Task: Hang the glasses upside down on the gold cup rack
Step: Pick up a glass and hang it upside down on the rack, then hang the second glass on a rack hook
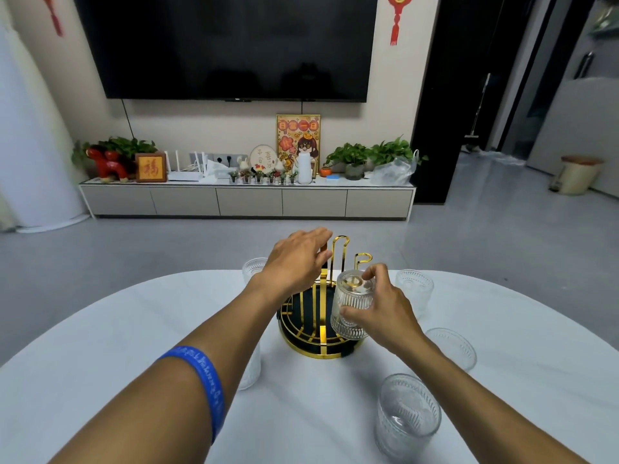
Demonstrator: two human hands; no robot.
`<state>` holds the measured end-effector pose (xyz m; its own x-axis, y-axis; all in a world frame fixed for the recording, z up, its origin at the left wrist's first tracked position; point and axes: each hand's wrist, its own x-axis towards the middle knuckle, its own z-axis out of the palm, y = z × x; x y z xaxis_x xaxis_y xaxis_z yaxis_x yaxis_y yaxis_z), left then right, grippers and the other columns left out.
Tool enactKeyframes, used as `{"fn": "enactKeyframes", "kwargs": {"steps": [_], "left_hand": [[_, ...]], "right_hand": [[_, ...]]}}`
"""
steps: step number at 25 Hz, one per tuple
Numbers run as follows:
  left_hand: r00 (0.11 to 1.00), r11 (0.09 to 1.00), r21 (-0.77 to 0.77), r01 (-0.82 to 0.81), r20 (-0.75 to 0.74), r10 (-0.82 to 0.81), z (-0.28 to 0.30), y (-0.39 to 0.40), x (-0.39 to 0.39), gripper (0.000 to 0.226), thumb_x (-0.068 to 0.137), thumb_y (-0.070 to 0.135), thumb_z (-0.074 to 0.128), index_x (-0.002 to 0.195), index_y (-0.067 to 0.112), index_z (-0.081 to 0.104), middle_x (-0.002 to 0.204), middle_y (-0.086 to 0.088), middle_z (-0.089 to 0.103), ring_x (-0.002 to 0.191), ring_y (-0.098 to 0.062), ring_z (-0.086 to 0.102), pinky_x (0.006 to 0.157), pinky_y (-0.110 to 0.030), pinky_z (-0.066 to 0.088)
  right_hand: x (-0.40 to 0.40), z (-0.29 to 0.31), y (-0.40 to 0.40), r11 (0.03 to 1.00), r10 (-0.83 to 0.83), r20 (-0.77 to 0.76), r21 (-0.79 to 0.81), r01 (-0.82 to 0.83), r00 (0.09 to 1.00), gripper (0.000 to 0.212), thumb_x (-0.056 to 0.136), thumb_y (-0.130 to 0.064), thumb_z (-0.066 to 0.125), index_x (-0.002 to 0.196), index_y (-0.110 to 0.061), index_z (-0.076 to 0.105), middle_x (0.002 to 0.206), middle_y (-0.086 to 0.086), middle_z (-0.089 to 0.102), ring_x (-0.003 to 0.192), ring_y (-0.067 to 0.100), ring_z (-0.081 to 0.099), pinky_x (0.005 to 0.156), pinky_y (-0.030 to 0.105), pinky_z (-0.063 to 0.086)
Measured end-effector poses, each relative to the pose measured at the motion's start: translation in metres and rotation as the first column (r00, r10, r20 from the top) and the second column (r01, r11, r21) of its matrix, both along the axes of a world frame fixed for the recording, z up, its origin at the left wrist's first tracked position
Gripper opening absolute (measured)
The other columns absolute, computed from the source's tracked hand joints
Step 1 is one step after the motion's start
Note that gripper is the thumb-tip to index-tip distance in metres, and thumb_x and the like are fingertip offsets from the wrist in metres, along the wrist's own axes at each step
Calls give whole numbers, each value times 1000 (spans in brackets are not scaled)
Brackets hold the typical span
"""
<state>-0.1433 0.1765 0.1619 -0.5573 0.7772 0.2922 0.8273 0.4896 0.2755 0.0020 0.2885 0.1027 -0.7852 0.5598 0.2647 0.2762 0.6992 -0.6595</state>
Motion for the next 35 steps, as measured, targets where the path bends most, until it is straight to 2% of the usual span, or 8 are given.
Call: {"fn": "enactKeyframes", "kwargs": {"steps": [7, 13, 16, 21, 25, 28, 33, 35], "left_hand": [[995, 1000, 18, 6, 98, -8, 0, 3, -2, 51, 102, 33, 42, 150, 24, 31, 159, 1, 30, 143, -26, 28, 114, -48, 26], [990, 997, 66, 27, 135, -36, -5, 2, -1, 50, 102, 30, 42, 150, 23, 31, 160, 1, 28, 144, -26, 25, 112, -45, 25], [997, 997, 75, 4, 74, -10, -4, 0, 8, 49, 102, 27, 43, 150, 21, 32, 159, -1, 28, 146, -24, 21, 115, -44, 20], [987, 902, 430, 34, 128, -98, -32, -31, 81, 48, 92, 7, 50, 139, 19, 49, 147, -3, 47, 136, -16, 35, 107, -20, 23], [896, 953, 103, 286, 325, -304, -57, -65, 125, 80, 79, 22, 66, 148, 40, 29, 153, 12, 35, 139, -7, 29, 109, -20, 25], [803, 915, 23, 403, 470, -366, -59, -71, 146, 107, 68, 44, 78, 143, 62, 4, 156, 25, 21, 138, 2, 25, 108, -25, 30], [757, 851, 498, 165, 489, -432, -33, -65, 163, 96, 57, 39, 89, 135, 50, 35, 127, 20, 57, 115, -5, 58, 89, -26, 54], [729, 779, 618, 110, 482, -486, -23, -63, 156, 95, 57, 30, 92, 134, 43, 39, 124, 16, 59, 115, -11, 60, 89, -30, 55]], "right_hand": [[2, 2, -1, 981, 22, -22, -194, -26, 1000, 91, 67, -33, 85, 136, -28, 26, 130, 9, 58, 105, 26, 59, 78, 33, 49], [95, -21, -18, 967, -70, -137, -254, 34, 988, 68, 74, -60, 68, 132, -42, 37, 141, -12, 48, 128, 15, 46, 97, 31, 39], [137, -40, -34, 935, -126, -61, -342, 98, 990, 88, 59, -74, 67, 134, -46, 32, 143, -15, 44, 130, 13, 44, 103, 38, 39], [142, -49, -41, 977, 33, 237, -212, 18, 971, 107, 51, -58, 77, 142, -44, 21, 135, -20, 40, 119, 13, 50, 91, 33, 44], [142, -44, -42, 973, -21, 171, -225, 60, 985, 98, 50, -39, 81, 133, -46, 30, 114, -16, 53, 96, 12, 61, 74, 26, 46], [143, -30, -44, 880, 18, -89, -472, -58, 996, 96, 44, -39, 87, 123, -57, 35, 110, -14, 63, 90, 13, 65, 73, 25, 51], [139, -2, -51, 611, -56, -505, -699, -370, 861, 79, 63, -28, 86, 131, -41, 48, 123, -5, 67, 103, 22, 68, 76, 33, 56], [135, 8, -49, 384, -178, -461, -846, -370, 870, 58, 74, -42, 74, 127, -29, 57, 121, 8, 69, 100, 28, 69, 80, 41, 53]]}}
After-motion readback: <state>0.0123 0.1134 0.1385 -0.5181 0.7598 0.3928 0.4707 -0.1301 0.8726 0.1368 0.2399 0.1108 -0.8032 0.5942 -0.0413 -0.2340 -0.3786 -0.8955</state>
